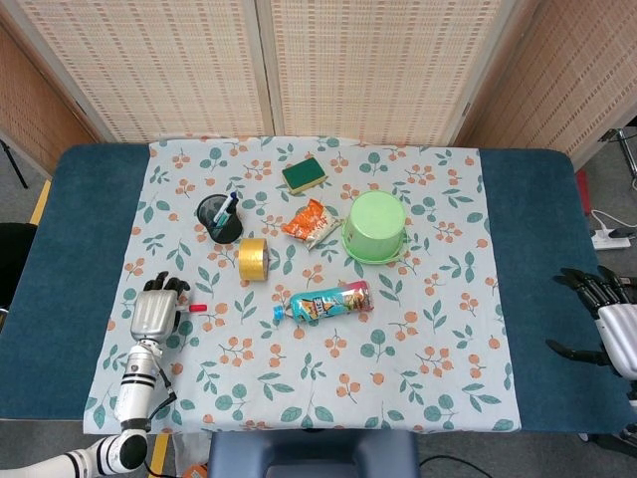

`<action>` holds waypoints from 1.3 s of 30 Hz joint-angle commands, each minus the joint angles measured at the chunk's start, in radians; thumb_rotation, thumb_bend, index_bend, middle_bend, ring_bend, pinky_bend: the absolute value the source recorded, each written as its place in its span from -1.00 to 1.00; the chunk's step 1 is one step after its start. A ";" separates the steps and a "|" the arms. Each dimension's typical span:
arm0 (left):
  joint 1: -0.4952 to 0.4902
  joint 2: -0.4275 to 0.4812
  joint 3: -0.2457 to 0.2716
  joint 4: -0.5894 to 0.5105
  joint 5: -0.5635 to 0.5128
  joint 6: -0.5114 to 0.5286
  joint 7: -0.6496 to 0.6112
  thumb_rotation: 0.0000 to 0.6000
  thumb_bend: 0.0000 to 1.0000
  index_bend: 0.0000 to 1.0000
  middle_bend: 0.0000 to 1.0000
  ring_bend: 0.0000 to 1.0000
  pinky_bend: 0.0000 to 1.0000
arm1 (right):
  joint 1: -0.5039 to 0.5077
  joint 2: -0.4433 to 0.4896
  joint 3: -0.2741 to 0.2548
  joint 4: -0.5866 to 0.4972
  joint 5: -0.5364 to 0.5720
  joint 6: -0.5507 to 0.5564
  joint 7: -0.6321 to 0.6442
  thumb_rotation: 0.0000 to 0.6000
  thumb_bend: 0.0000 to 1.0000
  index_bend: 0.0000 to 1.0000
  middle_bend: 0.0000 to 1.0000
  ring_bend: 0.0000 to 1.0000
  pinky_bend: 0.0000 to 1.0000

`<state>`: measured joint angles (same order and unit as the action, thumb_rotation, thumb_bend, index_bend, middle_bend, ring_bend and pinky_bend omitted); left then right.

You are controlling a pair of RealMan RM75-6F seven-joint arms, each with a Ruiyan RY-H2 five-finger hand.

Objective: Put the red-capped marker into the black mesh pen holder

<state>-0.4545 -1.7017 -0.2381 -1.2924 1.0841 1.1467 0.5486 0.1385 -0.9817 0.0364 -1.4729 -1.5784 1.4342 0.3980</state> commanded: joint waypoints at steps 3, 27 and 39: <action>-0.010 -0.014 0.001 0.018 -0.022 -0.008 -0.006 1.00 -0.27 -0.26 -0.39 -0.77 -0.55 | 0.004 0.000 0.000 -0.001 0.004 -0.008 -0.003 1.00 -1.00 -0.57 -0.72 -0.72 -0.95; -0.026 -0.066 0.029 0.082 -0.052 0.002 -0.018 1.00 -0.28 -0.14 -0.26 -0.75 -0.56 | 0.006 0.004 -0.002 0.004 0.011 -0.014 0.013 1.00 -1.00 -0.51 -0.72 -0.69 -0.94; -0.032 -0.084 0.026 0.113 -0.049 0.027 -0.014 1.00 -0.28 -0.06 0.01 -0.61 -0.56 | 0.004 0.006 0.001 0.009 0.021 -0.017 0.020 1.00 -1.00 -0.48 -0.72 -0.63 -0.86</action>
<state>-0.4874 -1.7854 -0.2122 -1.1799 1.0345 1.1734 0.5357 0.1426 -0.9759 0.0370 -1.4643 -1.5574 1.4178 0.4178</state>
